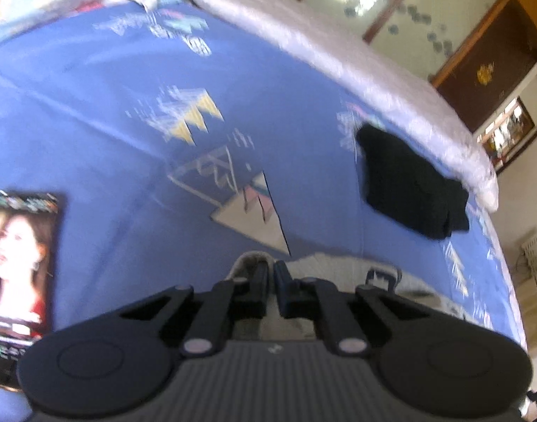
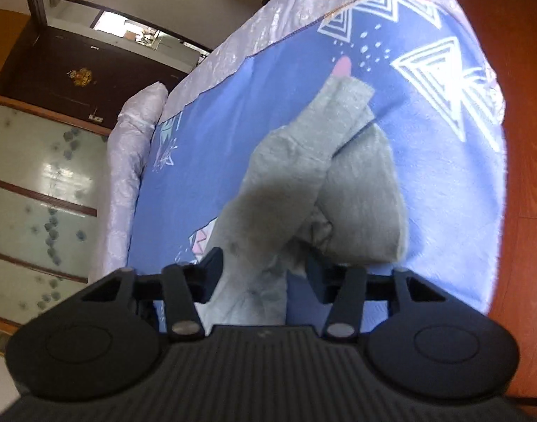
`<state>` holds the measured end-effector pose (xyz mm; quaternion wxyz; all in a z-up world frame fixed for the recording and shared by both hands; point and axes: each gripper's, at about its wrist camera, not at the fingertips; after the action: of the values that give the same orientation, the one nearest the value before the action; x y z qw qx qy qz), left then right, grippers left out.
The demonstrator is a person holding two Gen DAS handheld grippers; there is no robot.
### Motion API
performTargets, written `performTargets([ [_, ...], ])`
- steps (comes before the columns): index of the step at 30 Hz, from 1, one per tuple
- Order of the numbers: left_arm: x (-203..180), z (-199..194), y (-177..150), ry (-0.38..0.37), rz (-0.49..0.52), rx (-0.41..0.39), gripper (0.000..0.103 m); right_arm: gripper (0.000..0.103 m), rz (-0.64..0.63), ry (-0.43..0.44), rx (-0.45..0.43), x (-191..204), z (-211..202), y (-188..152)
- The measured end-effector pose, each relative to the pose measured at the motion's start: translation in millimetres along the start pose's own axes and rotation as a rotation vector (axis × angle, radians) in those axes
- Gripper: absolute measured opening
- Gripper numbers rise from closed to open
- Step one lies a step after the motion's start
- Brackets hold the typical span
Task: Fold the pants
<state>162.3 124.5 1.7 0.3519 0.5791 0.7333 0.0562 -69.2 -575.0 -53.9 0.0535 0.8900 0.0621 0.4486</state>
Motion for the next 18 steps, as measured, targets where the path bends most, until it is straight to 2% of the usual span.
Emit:
performTargets([
  [1, 3, -5, 2, -0.002, -0.006, -0.014, 0.005, 0.023, -0.019, 0.009, 0.016, 4, 6, 0],
  [2, 6, -12, 4, -0.009, -0.014, -0.029, 0.005, 0.006, -0.033, 0.022, 0.033, 9, 10, 0],
  [4, 11, -22, 7, -0.023, -0.029, -0.047, 0.005, 0.005, -0.058, 0.062, 0.025, 22, 6, -4],
  [8, 12, -27, 9, -0.028, -0.027, -0.063, 0.005, 0.004, -0.224, 0.180, -0.041, 68, -14, -2],
  [10, 11, -23, 13, -0.013, -0.022, -0.068, 0.005, 0.004, -0.280, 0.207, -0.084, 92, -14, 6],
  [13, 13, -20, 20, -0.019, -0.047, -0.088, 0.005, 0.004, -0.312, 0.195, -0.120, 123, 5, 23],
  [18, 16, -11, 42, -0.005, -0.072, -0.136, 0.005, 0.004, -0.419, 0.095, -0.129, 173, 74, 37],
])
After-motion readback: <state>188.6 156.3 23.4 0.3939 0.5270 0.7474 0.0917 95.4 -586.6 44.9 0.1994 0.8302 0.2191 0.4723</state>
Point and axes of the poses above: each gripper's, at about its wrist camera, not at the fingertips, and z roughly the way its jaws point, x to its left, y to its top, and after that the axes turned 7 degrees about x, right-handed
